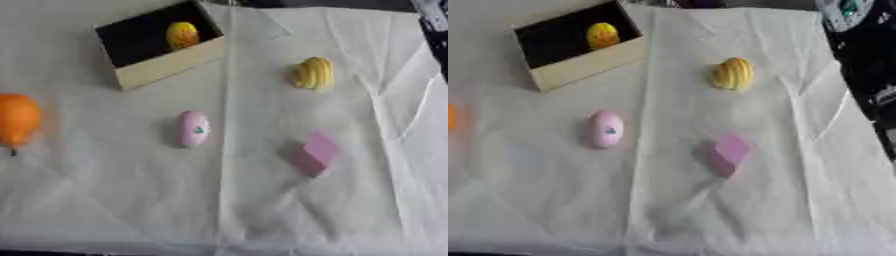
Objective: Pick up objects on the table and place them in the box.
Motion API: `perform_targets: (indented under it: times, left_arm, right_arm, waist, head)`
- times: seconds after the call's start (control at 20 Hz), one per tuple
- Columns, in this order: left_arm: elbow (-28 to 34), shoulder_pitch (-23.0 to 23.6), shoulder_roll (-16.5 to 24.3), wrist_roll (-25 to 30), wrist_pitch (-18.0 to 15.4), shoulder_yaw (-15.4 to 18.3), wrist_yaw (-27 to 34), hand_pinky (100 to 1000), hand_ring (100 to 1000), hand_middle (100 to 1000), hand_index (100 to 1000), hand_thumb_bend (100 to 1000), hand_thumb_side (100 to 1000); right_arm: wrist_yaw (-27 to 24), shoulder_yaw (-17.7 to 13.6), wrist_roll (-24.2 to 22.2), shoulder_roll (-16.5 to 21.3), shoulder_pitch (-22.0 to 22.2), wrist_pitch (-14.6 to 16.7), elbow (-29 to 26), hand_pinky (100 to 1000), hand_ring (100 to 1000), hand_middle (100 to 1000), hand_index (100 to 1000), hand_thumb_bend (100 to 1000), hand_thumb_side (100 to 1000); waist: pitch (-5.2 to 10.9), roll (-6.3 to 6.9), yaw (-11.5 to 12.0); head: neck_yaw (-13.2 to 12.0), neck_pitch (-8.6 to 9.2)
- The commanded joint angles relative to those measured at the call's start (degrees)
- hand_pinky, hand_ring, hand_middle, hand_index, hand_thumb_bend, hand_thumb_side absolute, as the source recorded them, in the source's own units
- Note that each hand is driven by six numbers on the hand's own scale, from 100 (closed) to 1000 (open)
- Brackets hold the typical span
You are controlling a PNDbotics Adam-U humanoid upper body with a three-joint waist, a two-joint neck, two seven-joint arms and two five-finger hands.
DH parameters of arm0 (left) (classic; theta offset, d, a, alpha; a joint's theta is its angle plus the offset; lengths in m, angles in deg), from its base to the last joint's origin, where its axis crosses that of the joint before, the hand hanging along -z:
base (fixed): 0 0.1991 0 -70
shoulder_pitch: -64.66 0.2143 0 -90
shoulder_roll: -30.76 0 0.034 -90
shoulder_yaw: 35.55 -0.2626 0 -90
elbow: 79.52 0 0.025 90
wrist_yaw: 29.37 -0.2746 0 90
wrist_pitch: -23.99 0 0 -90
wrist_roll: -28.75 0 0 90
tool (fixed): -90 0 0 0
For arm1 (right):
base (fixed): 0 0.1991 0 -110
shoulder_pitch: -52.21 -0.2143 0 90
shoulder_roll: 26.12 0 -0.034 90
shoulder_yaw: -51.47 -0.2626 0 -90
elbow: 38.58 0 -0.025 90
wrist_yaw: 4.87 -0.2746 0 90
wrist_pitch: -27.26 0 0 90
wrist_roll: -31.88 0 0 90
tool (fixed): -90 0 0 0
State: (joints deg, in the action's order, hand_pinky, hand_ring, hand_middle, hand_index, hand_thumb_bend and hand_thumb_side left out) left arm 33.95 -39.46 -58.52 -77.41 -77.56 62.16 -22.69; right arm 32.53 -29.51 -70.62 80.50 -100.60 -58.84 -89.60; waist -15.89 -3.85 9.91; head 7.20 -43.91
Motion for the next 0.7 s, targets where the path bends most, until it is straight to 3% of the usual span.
perform_targets:
  times: [0.05,0.35,0.7]
  left_arm:
    - [1.1,-0.2,1.7,0.1,0.1,0.0,0.1,799,755,752,849,100,594]
    - [1.1,0.0,1.7,0.1,0.2,0.0,0.1,799,755,752,846,100,596]
    - [1.1,0.0,1.8,0.3,0.3,-0.1,0.1,800,756,753,844,100,597]
  right_arm:
    - [4.9,0.3,-5.8,2.8,-1.7,4.2,2.6,856,952,883,941,100,218]
    - [8.3,0.4,-16.4,4.8,-0.5,9.4,2.2,866,961,897,946,100,280]
    - [6.8,0.9,-25.9,6.4,1.1,12.4,-0.4,876,971,904,945,100,317]
  waist:
    - [1.53,-0.67,-0.1]
    - [1.60,-0.92,-0.4]
    - [1.55,-1.16,-0.5]
  head:
    - [-0.2,-0.20]
    - [-0.6,-0.20]
    - [-0.7,-0.20]
